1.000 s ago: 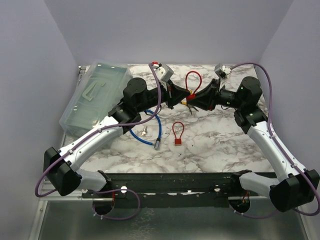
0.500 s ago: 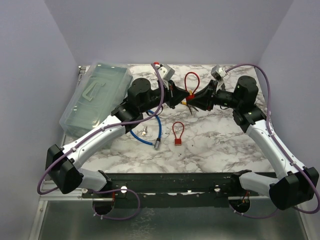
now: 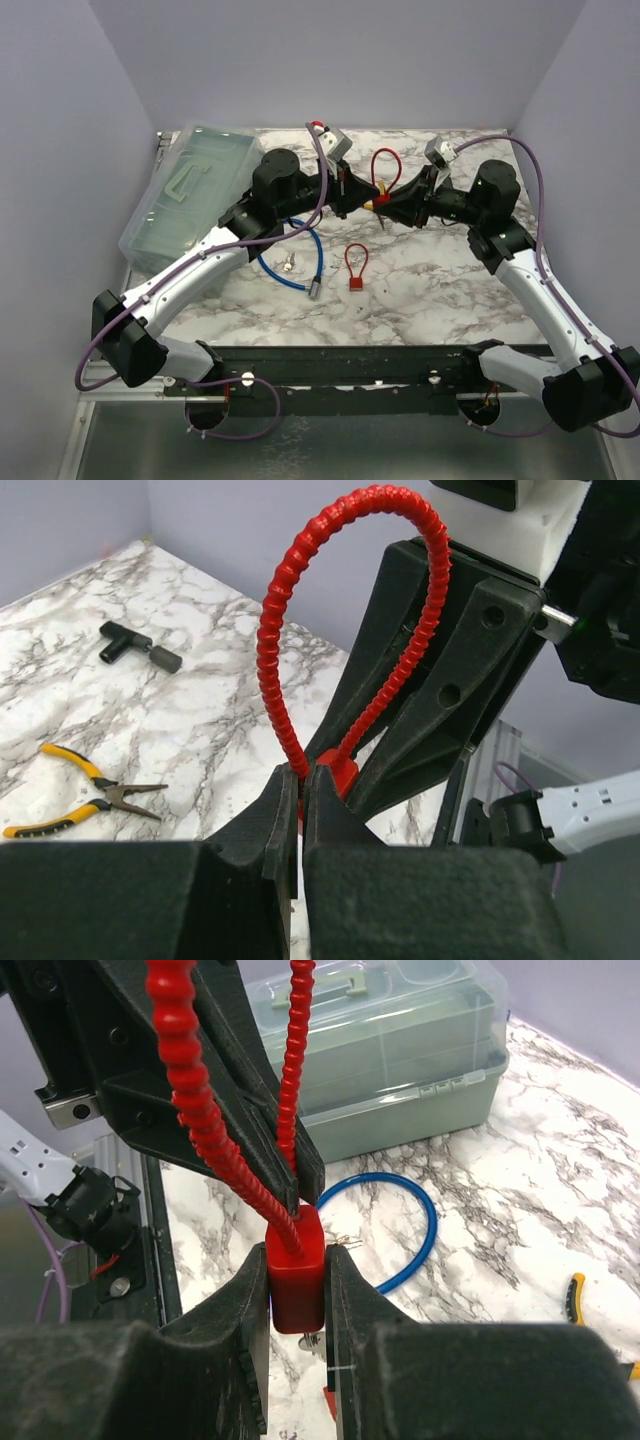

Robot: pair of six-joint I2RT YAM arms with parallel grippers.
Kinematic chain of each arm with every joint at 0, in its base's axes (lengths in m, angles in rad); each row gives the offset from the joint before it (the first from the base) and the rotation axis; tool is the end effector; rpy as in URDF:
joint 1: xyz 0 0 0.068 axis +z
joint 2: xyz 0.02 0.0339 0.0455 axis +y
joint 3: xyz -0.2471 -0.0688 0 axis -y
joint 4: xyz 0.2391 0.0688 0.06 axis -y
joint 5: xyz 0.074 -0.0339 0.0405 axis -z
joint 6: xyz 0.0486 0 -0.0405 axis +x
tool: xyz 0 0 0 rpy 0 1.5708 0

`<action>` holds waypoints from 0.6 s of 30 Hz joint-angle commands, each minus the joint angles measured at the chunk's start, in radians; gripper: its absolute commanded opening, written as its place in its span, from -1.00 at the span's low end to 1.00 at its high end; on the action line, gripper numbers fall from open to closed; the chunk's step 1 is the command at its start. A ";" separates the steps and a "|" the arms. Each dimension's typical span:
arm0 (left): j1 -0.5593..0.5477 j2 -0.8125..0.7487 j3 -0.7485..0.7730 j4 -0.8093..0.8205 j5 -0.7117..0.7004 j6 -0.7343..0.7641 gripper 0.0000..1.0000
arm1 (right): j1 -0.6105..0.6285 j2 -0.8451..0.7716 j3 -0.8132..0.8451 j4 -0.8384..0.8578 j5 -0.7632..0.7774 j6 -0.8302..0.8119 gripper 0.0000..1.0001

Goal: Lock with the key
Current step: Lock the lock.

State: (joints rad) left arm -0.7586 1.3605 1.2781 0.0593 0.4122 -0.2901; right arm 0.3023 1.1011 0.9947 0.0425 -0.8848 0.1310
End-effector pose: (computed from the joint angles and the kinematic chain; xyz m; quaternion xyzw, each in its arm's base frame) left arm 0.2262 -0.2412 0.3925 0.3016 0.6478 -0.4692 0.5189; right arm 0.2340 0.1124 0.3614 -0.3482 0.6316 0.4378 0.5367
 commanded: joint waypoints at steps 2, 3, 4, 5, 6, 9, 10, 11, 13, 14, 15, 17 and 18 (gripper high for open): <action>0.028 -0.017 0.012 -0.132 0.248 -0.004 -0.68 | -0.003 -0.027 0.001 0.127 0.039 0.014 -0.99; 0.040 -0.015 0.023 -0.130 0.268 -0.003 -0.60 | -0.003 -0.029 -0.001 0.124 0.036 0.015 -0.99; 0.054 -0.012 0.038 -0.131 0.275 -0.004 -0.54 | -0.003 -0.031 -0.005 0.120 0.034 0.015 -0.99; 0.071 -0.005 0.056 -0.133 0.276 -0.011 -0.50 | -0.004 -0.032 -0.007 0.114 0.035 0.016 -0.99; 0.097 0.002 0.077 -0.132 0.283 -0.027 -0.44 | -0.003 -0.032 -0.010 0.109 0.032 0.018 -0.99; 0.175 0.029 0.140 -0.110 0.352 -0.089 -0.22 | -0.003 -0.033 -0.025 0.102 0.011 0.028 -0.99; 0.190 0.032 0.156 -0.104 0.370 -0.092 -0.15 | -0.004 -0.034 -0.029 0.104 0.006 0.032 -0.99; 0.198 0.032 0.168 -0.097 0.385 -0.092 -0.05 | -0.003 -0.034 -0.032 0.104 0.003 0.035 -0.99; 0.207 0.032 0.177 -0.083 0.406 -0.097 0.10 | -0.003 -0.034 -0.037 0.111 -0.007 0.043 -0.99; 0.209 0.032 0.175 -0.075 0.416 -0.105 0.17 | -0.003 -0.036 -0.039 0.117 -0.010 0.048 -0.99; 0.209 0.035 0.172 -0.070 0.420 -0.119 0.22 | -0.003 -0.036 -0.039 0.126 -0.015 0.054 -0.99; 0.209 0.047 0.164 -0.064 0.416 -0.169 0.24 | -0.004 -0.034 -0.042 0.147 -0.034 0.072 -0.99; 0.209 0.052 0.158 -0.064 0.416 -0.188 0.25 | -0.003 -0.033 -0.042 0.157 -0.040 0.080 -0.99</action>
State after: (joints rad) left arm -0.5438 1.3891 1.4319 -0.0212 0.7593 -0.3878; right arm 0.3008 1.0859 0.9581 0.1146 -0.8867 0.1719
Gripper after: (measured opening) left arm 0.614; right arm 0.225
